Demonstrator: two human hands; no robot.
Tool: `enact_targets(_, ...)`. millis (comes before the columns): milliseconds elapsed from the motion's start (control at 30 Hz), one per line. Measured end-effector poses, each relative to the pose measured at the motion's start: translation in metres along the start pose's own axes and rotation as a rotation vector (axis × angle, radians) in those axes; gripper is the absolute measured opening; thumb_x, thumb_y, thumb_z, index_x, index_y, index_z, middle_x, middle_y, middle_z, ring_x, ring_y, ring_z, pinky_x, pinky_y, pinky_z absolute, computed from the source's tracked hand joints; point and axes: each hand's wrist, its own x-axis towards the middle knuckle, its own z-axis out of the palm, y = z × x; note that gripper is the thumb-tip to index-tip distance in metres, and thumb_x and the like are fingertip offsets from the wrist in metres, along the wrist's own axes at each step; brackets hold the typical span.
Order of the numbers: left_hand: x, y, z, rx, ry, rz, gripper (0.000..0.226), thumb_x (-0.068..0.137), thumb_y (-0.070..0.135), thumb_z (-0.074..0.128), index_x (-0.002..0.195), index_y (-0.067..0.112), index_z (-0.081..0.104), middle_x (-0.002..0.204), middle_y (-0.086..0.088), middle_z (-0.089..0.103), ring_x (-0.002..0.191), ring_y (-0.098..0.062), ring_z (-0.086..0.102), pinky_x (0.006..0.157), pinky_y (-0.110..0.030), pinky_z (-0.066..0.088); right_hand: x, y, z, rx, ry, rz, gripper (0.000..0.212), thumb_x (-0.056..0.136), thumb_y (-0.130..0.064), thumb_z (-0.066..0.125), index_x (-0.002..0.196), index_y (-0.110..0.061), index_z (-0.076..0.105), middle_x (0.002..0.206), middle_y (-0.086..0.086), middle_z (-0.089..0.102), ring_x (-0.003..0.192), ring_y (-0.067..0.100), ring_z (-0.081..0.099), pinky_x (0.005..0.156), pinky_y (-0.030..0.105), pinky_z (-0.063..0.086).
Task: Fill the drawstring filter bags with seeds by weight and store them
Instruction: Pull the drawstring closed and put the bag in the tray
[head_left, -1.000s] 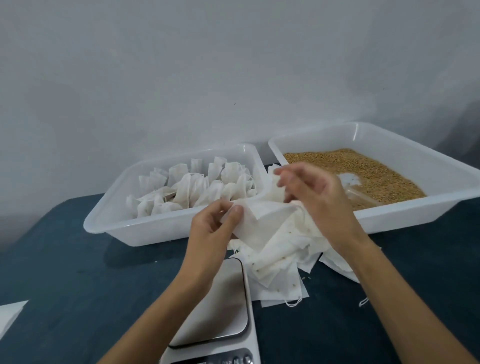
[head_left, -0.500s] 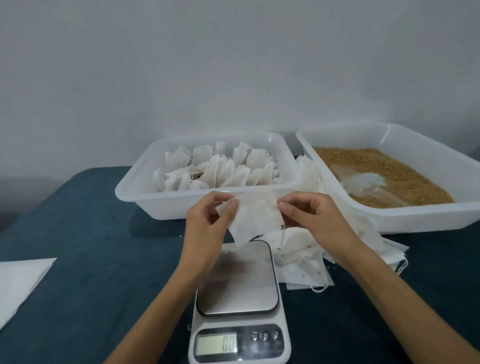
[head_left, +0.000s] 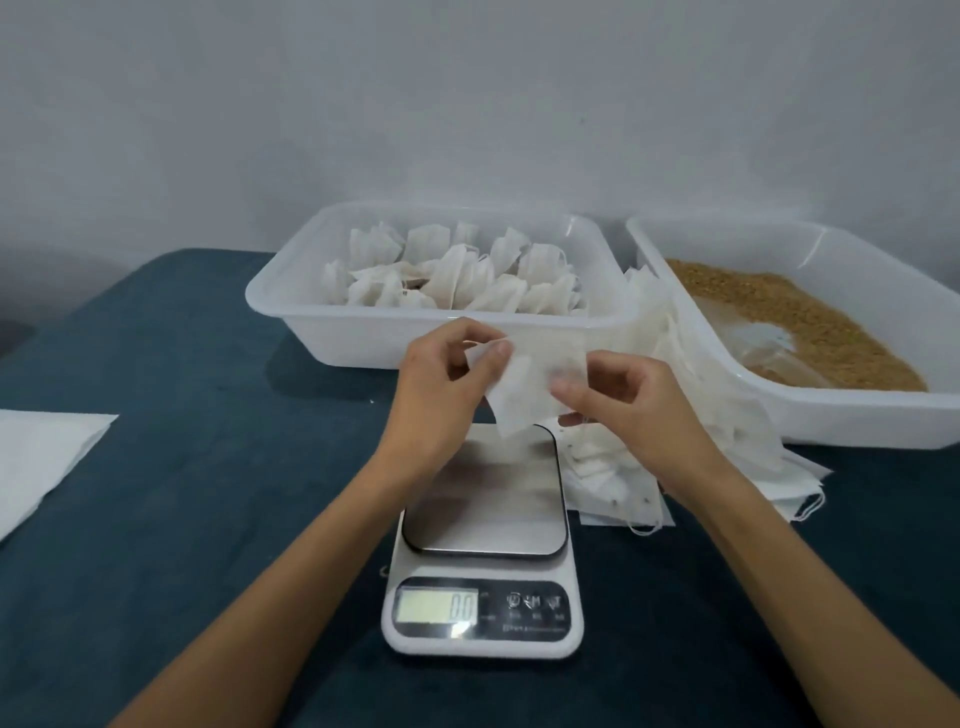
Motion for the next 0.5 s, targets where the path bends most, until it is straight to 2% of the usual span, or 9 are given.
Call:
enact_targets(67, 0.000, 0.000, -0.001, 0.015, 0.005, -0.017, 0.010, 0.101, 0.019, 0.068, 0.092, 0.016, 0.071, 0.066, -0.003, 0.068, 0.061, -0.015, 0.055, 0.059, -0.027, 0.045, 0.001, 0.003, 0.000, -0.007, 0.040, 0.012, 0.012, 0.093, -0.015, 0.071, 0.100, -0.008, 0.078, 0.096, 0.008, 0.078, 0.085, 0.025, 0.076, 0.072, 0.027, 0.061)
enact_targets(100, 0.000, -0.001, -0.001, 0.032, 0.005, -0.026, 0.010, 0.101, 0.020, 0.068, 0.092, 0.017, 0.071, 0.069, -0.010, 0.068, 0.062, -0.019, 0.056, 0.061, -0.030, 0.045, 0.001, 0.005, -0.001, 0.003, 0.068, 0.019, 0.011, 0.094, -0.013, 0.069, 0.098, -0.007, 0.078, 0.094, 0.008, 0.078, 0.081, 0.025, 0.076, 0.069, 0.024, 0.059)
enact_targets(167, 0.001, -0.001, -0.003, 0.058, -0.013, -0.037, 0.011, 0.101, 0.020, 0.068, 0.092, 0.016, 0.070, 0.080, -0.026, 0.067, 0.067, -0.037, 0.059, 0.065, -0.036, 0.047, 0.002, 0.007, -0.002, -0.016, 0.121, -0.002, 0.011, 0.095, -0.012, 0.067, 0.097, -0.008, 0.077, 0.091, 0.007, 0.078, 0.081, 0.022, 0.075, 0.069, 0.025, 0.059)
enact_targets(267, 0.000, -0.002, -0.003, 0.098, -0.049, -0.060, 0.009, 0.101, 0.020, 0.068, 0.094, 0.017, 0.071, 0.088, -0.030, 0.066, 0.081, -0.048, 0.062, 0.065, -0.039, 0.055, 0.003, 0.009, -0.004, -0.088, 0.173, -0.026, 0.006, 0.092, -0.014, 0.072, 0.091, -0.013, 0.078, 0.086, 0.004, 0.077, 0.080, 0.018, 0.073, 0.073, 0.027, 0.058)
enact_targets(300, -0.002, -0.001, -0.003, 0.128, -0.036, -0.064, 0.005, 0.100, 0.020, 0.069, 0.097, 0.017, 0.071, 0.090, -0.026, 0.067, 0.082, -0.045, 0.062, 0.066, -0.037, 0.056, 0.004, 0.009, -0.004, -0.085, 0.180, -0.016, 0.005, 0.091, -0.015, 0.073, 0.089, -0.013, 0.077, 0.084, 0.005, 0.077, 0.078, 0.018, 0.072, 0.073, 0.028, 0.058)
enact_targets(333, -0.003, -0.001, -0.002, 0.171, 0.008, -0.053, 0.004, 0.098, 0.019, 0.072, 0.101, 0.017, 0.070, 0.092, -0.017, 0.067, 0.080, -0.036, 0.062, 0.065, -0.028, 0.056, 0.003, 0.010, -0.003, -0.080, 0.189, -0.006, 0.005, 0.090, -0.017, 0.074, 0.086, -0.014, 0.076, 0.082, 0.006, 0.076, 0.077, 0.018, 0.071, 0.072, 0.028, 0.057)
enact_targets(400, -0.005, 0.002, 0.000, 0.299, 0.142, 0.049, 0.018, 0.092, 0.013, 0.077, 0.104, 0.016, 0.064, 0.093, -0.004, 0.061, 0.075, -0.015, 0.053, 0.068, -0.019, 0.049, 0.003, 0.010, -0.001, -0.057, 0.210, 0.007, 0.012, 0.087, -0.021, 0.077, 0.079, -0.015, 0.072, 0.080, 0.007, 0.074, 0.075, 0.018, 0.068, 0.073, 0.027, 0.056)
enact_targets(433, -0.006, 0.004, 0.000, 0.325, 0.172, 0.122, 0.021, 0.090, 0.010, 0.078, 0.101, 0.015, 0.062, 0.090, -0.001, 0.058, 0.075, -0.011, 0.050, 0.069, -0.020, 0.047, 0.002, 0.009, 0.000, -0.037, 0.218, 0.010, 0.016, 0.086, -0.024, 0.078, 0.075, -0.016, 0.069, 0.078, 0.006, 0.071, 0.074, 0.016, 0.065, 0.073, 0.026, 0.055)
enact_targets(500, -0.010, 0.009, 0.002, 0.286, 0.105, 0.210, 0.021, 0.088, 0.005, 0.079, 0.092, 0.015, 0.060, 0.082, 0.001, 0.058, 0.072, -0.012, 0.052, 0.068, -0.025, 0.048, 0.001, 0.009, 0.003, -0.001, 0.224, 0.011, 0.021, 0.083, -0.028, 0.079, 0.072, -0.017, 0.066, 0.071, 0.002, 0.064, 0.070, 0.013, 0.059, 0.071, 0.024, 0.053)
